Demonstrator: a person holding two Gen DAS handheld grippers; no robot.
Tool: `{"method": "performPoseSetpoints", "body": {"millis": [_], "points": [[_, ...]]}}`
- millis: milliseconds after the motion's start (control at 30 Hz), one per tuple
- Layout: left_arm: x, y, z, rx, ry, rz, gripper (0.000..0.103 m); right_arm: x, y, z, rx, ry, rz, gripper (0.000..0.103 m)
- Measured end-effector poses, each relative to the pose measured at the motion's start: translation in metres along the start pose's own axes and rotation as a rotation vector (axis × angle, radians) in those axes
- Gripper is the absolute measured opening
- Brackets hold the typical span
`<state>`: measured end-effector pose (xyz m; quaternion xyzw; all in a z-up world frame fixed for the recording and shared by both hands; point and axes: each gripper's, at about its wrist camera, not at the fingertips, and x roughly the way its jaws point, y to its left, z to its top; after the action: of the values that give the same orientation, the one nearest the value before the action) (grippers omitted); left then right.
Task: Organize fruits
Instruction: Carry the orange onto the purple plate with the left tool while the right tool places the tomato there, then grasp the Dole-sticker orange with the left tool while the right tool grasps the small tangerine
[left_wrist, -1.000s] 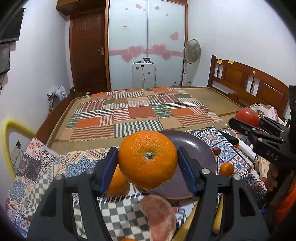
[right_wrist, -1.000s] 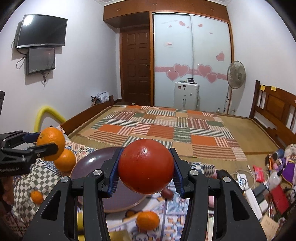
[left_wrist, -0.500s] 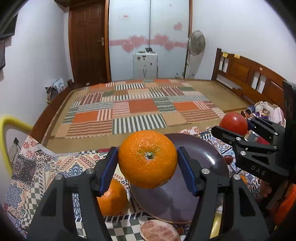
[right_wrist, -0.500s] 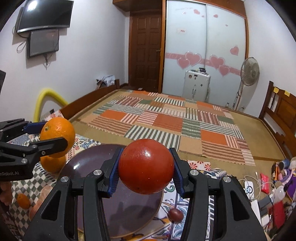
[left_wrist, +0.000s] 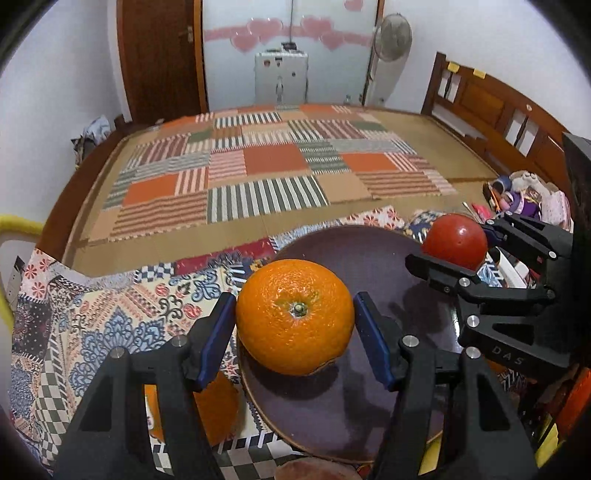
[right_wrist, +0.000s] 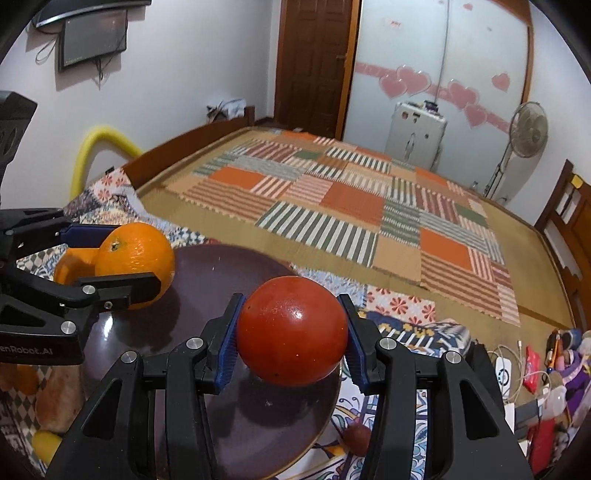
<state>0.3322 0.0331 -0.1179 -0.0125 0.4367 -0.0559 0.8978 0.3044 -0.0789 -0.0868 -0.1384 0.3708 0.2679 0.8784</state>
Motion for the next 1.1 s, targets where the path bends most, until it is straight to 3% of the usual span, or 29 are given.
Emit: {"method": "performPoseSetpoints", "body": {"millis": [200,467,567,633,800,1100], "points": [[0.015,0.001,0.002,-0.017,0.052,-0.001,0.065,0.012,0.001,-0.001,-0.016,0.069,0.028,0.046],[0.019,-0.004,0.001,-0.006,0.059,0.010,0.065,0.020,0.000,0.002,0.003,0.114,0.040,0.046],[0.019,-0.003,0.003,-0.013,0.065,0.004,0.065,0.014,0.002,0.004,-0.003,0.085,0.021,0.056],[0.020,-0.001,0.005,-0.008,0.075,0.003,0.065,0.009,0.000,0.006,-0.003,0.059,0.010,0.072],[0.016,0.003,0.006,-0.033,0.080,-0.026,0.065,-0.005,-0.005,0.005,0.005,0.017,-0.001,0.073],[-0.043,0.009,0.005,-0.043,-0.066,-0.001,0.067,-0.043,-0.014,0.000,0.053,-0.080,-0.021,0.073]]}}
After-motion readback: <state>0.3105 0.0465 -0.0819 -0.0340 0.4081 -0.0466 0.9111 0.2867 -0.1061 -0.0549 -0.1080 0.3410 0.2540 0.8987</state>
